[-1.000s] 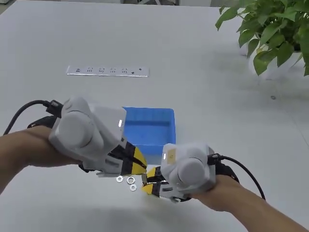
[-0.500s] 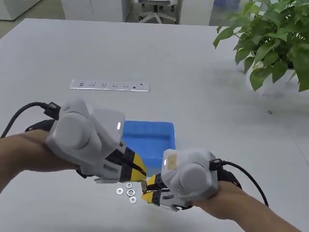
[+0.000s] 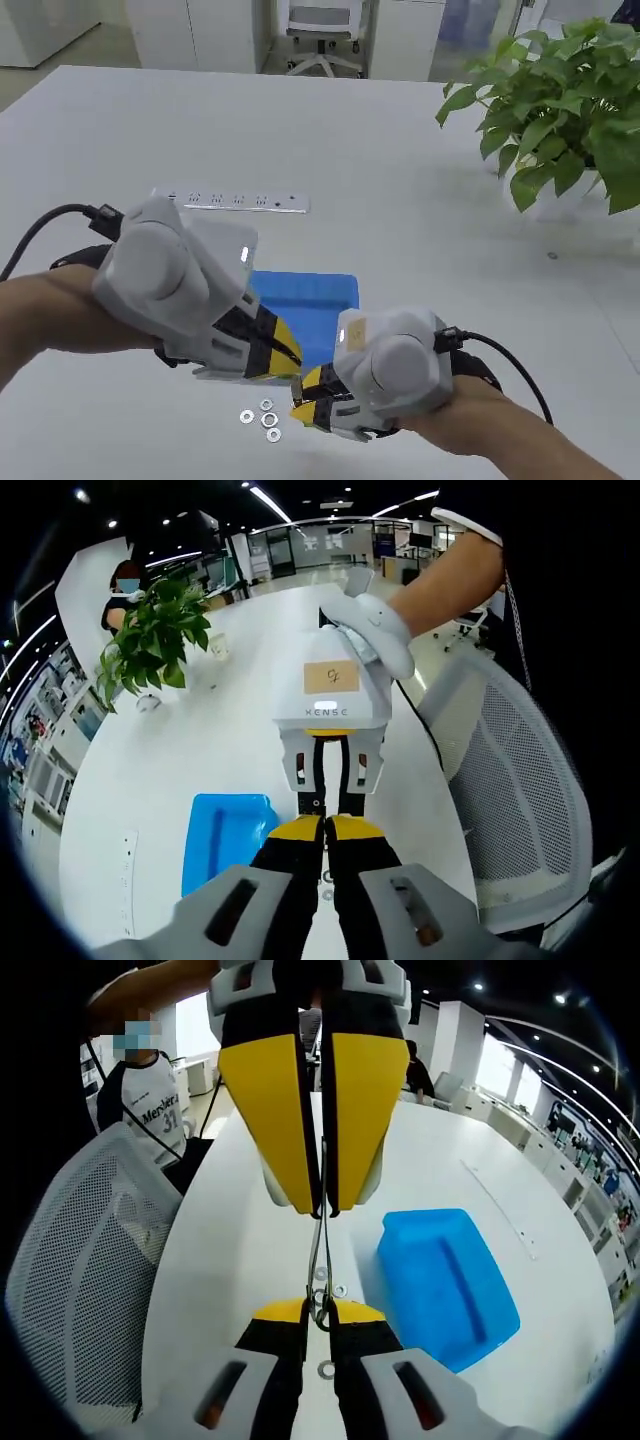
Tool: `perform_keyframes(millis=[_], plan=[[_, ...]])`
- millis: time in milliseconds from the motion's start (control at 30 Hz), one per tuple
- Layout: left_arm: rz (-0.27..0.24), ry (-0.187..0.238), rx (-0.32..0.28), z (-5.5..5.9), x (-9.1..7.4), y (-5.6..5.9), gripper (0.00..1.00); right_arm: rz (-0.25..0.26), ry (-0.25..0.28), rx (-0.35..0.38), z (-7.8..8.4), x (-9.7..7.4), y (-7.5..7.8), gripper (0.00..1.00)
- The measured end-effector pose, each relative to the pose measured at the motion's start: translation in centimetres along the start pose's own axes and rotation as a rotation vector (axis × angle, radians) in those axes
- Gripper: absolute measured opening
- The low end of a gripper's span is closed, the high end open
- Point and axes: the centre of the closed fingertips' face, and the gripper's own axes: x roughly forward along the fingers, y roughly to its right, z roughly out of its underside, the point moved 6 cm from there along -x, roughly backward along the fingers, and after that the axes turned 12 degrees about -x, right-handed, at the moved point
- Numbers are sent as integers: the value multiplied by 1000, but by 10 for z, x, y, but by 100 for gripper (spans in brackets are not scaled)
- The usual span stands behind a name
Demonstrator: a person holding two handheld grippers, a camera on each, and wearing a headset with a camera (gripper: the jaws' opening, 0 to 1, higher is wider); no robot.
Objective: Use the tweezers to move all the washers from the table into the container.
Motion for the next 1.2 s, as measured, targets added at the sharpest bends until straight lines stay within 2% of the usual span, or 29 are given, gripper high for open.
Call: perform_keyframes(millis=[333,567,800,1200], plan=[[-18,6,6,-10,-9,-11,5,16,-3,-6,-5,-6,17,10],[-28,7,18,-17,-12,-24,5,33,4,-9,-7,-9,34,10],[-43,14,30,-21,-12,-42,5,47,-2,-21,-5,-8,54,10],[-61,14,39,-21,-6,-69,5,50,-2,-28,6,-3,81,10]])
